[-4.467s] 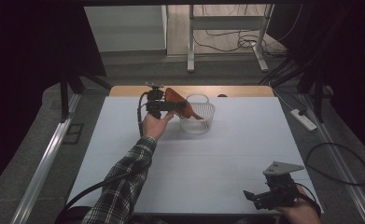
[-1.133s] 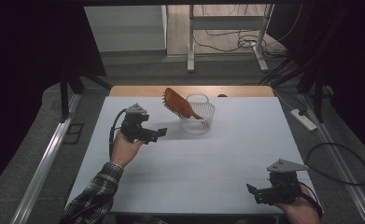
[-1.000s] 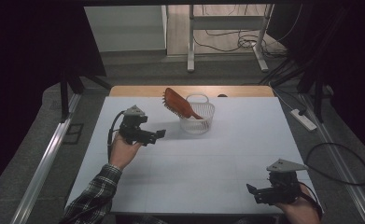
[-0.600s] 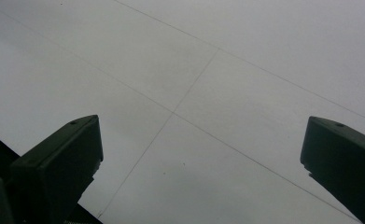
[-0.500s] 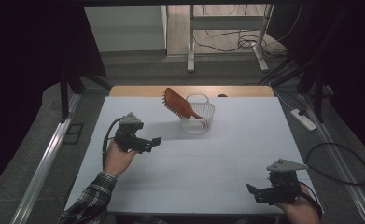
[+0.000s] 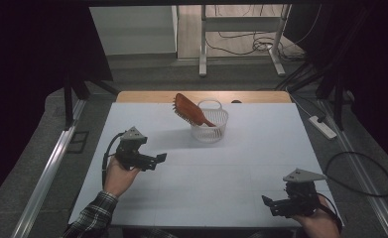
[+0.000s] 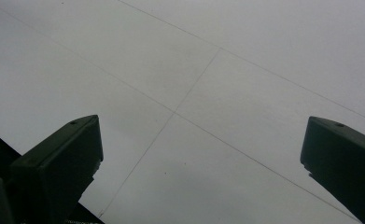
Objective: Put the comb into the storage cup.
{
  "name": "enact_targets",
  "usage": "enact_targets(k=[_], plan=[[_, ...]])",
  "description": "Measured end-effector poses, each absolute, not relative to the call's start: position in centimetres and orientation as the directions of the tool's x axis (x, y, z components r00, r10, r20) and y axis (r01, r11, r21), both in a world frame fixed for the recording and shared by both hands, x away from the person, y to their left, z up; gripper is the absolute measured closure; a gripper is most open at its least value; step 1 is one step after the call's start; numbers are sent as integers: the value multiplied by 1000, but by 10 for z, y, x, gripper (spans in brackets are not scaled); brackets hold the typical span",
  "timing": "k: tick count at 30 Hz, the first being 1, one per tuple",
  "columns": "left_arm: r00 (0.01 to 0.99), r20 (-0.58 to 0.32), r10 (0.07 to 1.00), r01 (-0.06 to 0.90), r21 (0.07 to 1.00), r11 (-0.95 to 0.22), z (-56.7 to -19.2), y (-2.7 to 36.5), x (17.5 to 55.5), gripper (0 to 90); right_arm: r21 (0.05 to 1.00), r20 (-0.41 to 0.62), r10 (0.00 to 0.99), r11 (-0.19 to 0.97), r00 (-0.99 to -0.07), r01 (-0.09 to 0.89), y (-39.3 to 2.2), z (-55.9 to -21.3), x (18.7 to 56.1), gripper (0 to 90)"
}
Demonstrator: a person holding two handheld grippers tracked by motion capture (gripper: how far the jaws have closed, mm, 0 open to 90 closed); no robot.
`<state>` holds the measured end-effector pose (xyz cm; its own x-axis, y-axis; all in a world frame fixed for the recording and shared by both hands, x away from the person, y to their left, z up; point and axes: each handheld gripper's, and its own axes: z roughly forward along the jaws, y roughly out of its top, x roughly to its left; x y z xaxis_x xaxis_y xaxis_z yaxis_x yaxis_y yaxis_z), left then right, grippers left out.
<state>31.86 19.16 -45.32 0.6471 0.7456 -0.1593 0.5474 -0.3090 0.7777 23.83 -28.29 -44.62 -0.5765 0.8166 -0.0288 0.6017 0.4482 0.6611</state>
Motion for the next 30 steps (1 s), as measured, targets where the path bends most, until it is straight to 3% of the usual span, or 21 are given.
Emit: enact_targets(k=[30], plan=[[611,-152,777,569,767,-298,-462,225,269,0,656,-38,808,464,-589,595,-282,-447,239,0]])
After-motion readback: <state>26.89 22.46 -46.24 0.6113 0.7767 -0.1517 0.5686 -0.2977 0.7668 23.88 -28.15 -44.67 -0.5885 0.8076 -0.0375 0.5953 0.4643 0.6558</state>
